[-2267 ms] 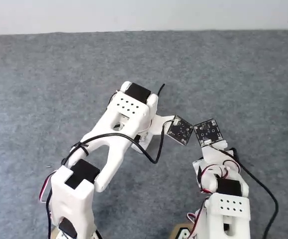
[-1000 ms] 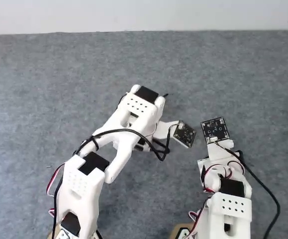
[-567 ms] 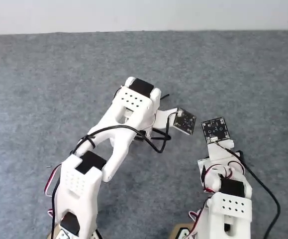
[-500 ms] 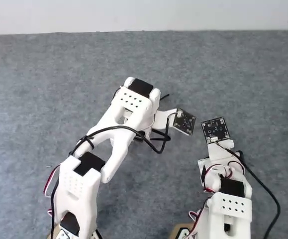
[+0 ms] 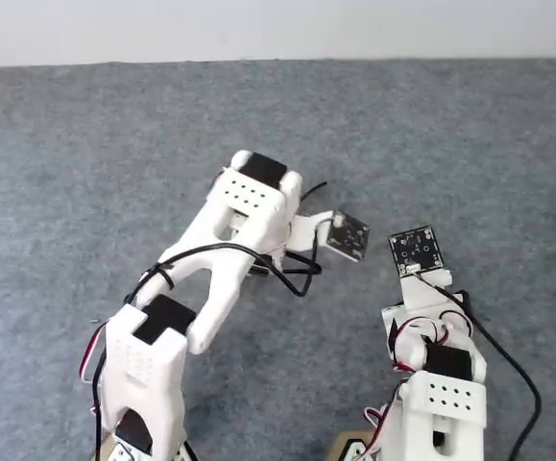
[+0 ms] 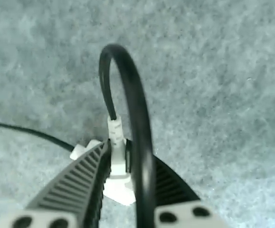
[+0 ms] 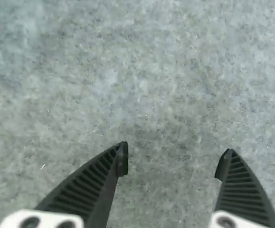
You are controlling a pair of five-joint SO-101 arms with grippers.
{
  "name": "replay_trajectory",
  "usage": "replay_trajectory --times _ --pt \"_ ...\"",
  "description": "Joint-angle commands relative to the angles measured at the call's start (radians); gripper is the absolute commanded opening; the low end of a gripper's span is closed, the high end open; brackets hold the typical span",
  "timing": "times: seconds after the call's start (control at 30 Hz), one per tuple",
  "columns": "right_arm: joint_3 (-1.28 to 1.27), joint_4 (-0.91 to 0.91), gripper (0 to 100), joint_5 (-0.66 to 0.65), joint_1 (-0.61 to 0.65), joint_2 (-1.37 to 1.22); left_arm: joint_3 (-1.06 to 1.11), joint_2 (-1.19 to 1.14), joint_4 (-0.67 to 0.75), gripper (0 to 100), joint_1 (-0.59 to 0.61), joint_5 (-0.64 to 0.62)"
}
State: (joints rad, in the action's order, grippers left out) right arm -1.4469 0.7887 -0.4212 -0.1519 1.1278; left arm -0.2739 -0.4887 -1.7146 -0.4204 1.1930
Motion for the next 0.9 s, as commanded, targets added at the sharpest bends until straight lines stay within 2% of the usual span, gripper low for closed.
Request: replay_trajectory --times 0.0,0.37,0.77,0.87 --pt "0.031 -0.015 31.4 0.012 -0.01 0.015 -0.005 0.061 -0.011 1 0.04 -0.002" --pt "0.029 -0.019 31.4 0.012 -0.007 0.015 0.008 0.066 0.032 1 0.054 0.0" --pt "0.029 -0.019 31.4 0.012 -0.007 0.015 -0.074 0.072 0.034 1 0.054 -0.008" --pt "0.029 -0.019 31.4 0.012 -0.007 0.015 -0.077 0.072 0.087 1 0.051 -0.043"
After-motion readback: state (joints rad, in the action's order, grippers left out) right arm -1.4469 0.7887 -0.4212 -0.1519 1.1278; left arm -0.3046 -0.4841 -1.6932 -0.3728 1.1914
